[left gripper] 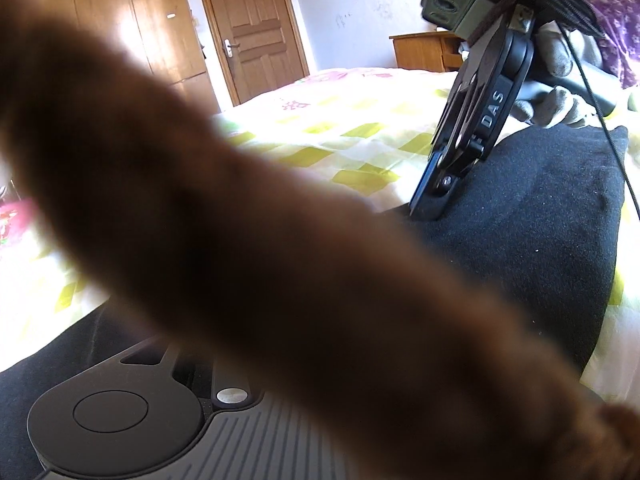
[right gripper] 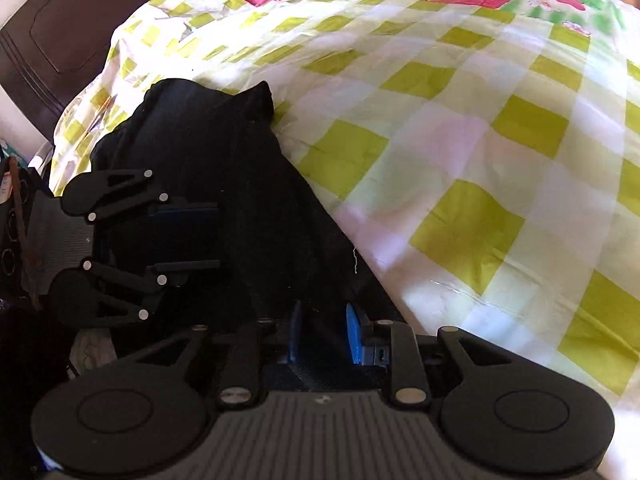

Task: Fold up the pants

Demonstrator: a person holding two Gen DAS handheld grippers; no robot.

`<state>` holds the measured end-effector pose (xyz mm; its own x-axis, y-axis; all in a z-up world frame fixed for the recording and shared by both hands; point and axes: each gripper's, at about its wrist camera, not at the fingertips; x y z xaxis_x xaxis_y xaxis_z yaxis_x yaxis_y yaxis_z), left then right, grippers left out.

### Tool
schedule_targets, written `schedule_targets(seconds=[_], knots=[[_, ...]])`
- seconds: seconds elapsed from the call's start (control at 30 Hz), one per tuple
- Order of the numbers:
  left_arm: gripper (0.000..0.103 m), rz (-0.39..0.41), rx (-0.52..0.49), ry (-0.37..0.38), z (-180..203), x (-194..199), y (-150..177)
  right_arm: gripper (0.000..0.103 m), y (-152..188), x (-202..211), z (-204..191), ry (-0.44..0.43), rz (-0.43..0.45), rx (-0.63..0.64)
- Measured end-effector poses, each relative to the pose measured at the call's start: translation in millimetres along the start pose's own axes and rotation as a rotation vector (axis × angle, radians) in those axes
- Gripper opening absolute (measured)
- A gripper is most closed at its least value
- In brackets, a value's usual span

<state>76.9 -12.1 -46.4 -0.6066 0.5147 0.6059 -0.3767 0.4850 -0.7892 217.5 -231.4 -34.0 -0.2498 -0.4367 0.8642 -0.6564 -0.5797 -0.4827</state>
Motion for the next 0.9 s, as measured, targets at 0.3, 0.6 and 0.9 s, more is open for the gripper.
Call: schedule_targets(seconds=[0.3, 0.6, 0.9], knots=[[0.039, 0.0, -0.01, -0.003, 3.1, 1.1, 1.0, 0.02, -6.2, 0.7, -14.1, 0.076, -0.016, -0.041], [0.039, 0.01, -0.04, -0.014, 6.5, 1.8, 1.5, 0.02, -8.3, -0.5, 1.6, 0.245, 0.047, -0.168], [0.04, 0.005, -0.062, -0.013, 8.9, 2.4, 4.7, 0.024, 66.9, 86.6, 9.9, 0.418, 0.23, -0.508]])
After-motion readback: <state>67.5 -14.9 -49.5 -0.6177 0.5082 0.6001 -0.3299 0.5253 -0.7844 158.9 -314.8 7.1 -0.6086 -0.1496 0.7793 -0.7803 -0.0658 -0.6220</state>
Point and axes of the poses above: each gripper's, at about its wrist camera, not at the fingertips, and x roughly against the way its jaws point, z to its right, y to its underside, and after that the axes turned 12 degrees about y, right-handed
